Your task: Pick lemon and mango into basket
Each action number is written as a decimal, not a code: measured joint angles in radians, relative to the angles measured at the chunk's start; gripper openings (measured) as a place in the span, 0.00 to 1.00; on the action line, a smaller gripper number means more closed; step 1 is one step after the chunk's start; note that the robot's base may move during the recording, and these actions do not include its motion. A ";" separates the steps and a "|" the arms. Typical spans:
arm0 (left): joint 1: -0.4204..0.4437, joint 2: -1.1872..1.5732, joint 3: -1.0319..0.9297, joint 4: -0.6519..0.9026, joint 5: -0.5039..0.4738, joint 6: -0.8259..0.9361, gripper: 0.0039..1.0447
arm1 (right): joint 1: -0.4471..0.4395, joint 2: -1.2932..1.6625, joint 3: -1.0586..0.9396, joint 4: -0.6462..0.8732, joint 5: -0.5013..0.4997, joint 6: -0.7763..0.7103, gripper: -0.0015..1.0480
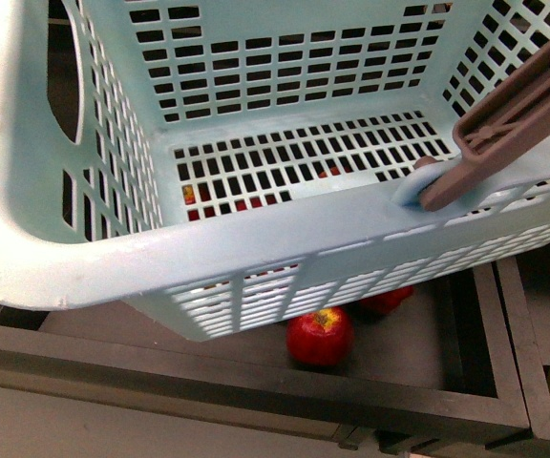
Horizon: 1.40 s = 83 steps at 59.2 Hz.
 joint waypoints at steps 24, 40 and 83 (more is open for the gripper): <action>-0.001 0.000 0.000 0.000 0.004 0.004 0.06 | -0.433 0.406 -0.007 0.425 -0.262 -0.071 0.92; 0.000 0.000 0.000 0.000 0.000 0.005 0.06 | -0.575 1.213 0.122 0.999 -0.305 -0.162 0.92; -0.001 0.000 0.000 0.000 0.003 0.004 0.06 | -0.764 2.079 0.667 0.924 -0.446 -0.261 0.92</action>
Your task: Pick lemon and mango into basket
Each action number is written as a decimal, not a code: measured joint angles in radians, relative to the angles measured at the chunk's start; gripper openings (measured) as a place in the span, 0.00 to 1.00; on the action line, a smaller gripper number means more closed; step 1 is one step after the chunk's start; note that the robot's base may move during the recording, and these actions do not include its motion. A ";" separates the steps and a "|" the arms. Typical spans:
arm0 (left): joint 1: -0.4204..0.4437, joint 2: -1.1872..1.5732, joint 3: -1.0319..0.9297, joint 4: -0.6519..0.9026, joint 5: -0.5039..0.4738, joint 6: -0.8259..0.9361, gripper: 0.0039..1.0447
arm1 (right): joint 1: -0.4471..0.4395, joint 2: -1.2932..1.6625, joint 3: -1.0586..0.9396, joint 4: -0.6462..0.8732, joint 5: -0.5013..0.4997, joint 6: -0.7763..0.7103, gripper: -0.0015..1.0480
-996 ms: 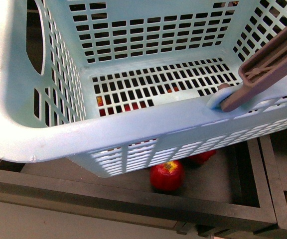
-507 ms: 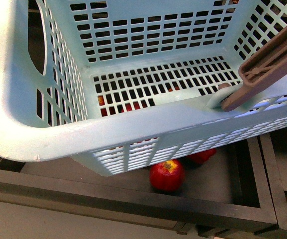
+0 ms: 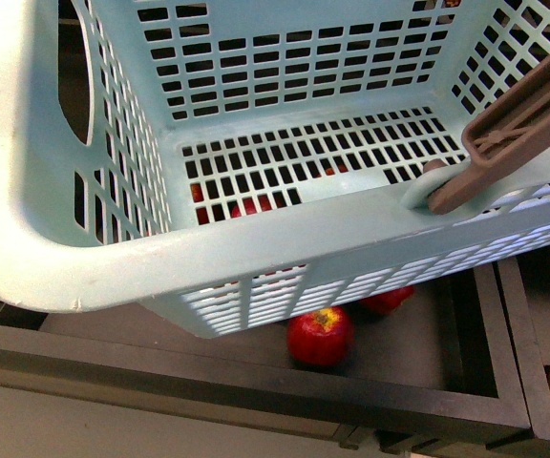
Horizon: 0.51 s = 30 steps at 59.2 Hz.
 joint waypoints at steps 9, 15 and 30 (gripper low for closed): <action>0.000 0.000 0.000 0.000 -0.001 0.000 0.06 | -0.002 0.043 0.089 -0.055 0.000 0.042 0.92; 0.000 0.000 0.000 0.000 -0.002 0.001 0.06 | -0.010 0.067 0.154 -0.100 0.005 0.094 0.92; 0.000 0.000 0.000 0.000 -0.002 0.000 0.06 | -0.034 0.127 0.277 -0.188 0.025 0.177 0.92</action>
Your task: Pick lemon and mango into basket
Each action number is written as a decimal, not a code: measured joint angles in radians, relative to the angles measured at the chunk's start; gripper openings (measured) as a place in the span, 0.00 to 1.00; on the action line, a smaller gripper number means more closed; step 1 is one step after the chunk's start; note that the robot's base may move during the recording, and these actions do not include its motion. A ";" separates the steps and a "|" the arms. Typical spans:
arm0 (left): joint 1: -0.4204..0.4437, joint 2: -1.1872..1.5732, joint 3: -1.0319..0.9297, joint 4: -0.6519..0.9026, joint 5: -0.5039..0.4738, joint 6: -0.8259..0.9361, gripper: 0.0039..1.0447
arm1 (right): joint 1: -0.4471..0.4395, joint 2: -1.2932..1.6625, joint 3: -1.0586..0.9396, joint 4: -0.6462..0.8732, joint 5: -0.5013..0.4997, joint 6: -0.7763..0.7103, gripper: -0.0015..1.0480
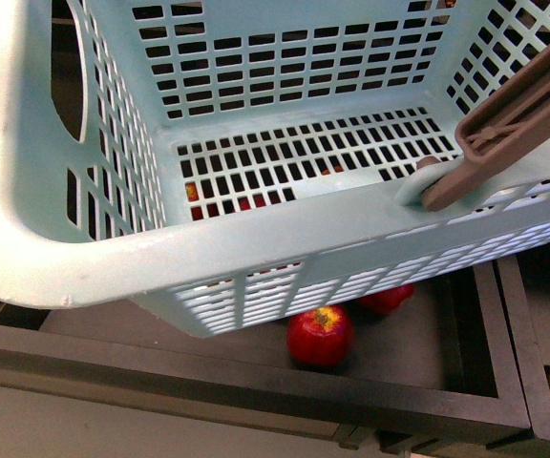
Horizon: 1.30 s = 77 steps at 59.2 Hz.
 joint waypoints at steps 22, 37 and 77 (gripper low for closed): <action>0.000 0.000 0.000 0.000 0.000 0.000 0.06 | -0.030 0.067 0.172 -0.107 -0.007 0.119 0.92; 0.000 0.000 0.000 0.000 0.001 0.000 0.06 | -0.032 0.106 0.238 -0.148 -0.010 0.142 0.92; 0.000 0.000 0.000 0.000 0.000 0.000 0.06 | -0.030 0.211 0.414 -0.247 0.010 0.156 0.92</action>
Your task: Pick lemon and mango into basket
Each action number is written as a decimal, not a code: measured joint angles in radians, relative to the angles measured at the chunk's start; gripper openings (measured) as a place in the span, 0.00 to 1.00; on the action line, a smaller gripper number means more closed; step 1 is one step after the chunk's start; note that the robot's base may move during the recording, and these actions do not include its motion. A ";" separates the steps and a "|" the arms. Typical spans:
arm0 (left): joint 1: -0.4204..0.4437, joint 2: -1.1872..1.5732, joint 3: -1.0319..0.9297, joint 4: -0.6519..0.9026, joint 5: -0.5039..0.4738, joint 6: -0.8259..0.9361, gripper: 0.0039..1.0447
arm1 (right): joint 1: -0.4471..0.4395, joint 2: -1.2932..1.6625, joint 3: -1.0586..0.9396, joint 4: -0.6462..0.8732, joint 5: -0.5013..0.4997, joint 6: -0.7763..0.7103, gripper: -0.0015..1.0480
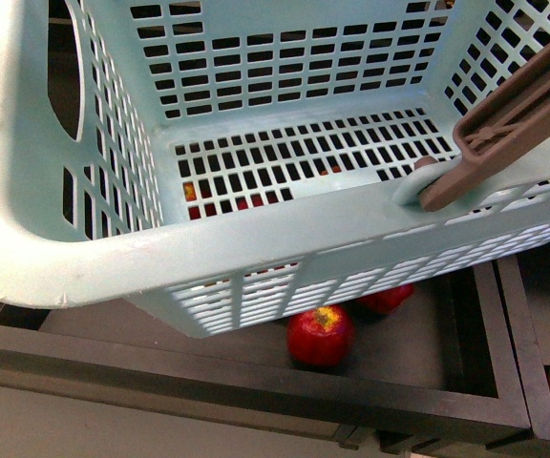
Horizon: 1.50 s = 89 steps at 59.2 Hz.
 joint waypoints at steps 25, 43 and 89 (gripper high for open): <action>0.000 0.000 0.000 0.000 0.000 0.000 0.06 | 0.013 0.039 0.068 -0.059 0.019 -0.012 0.90; 0.000 0.000 0.000 0.000 0.000 0.000 0.06 | 0.010 0.045 0.074 -0.068 0.028 -0.014 0.60; 0.000 0.000 0.000 0.000 0.000 0.000 0.06 | -0.035 -0.274 -0.275 0.126 -0.180 -0.070 0.57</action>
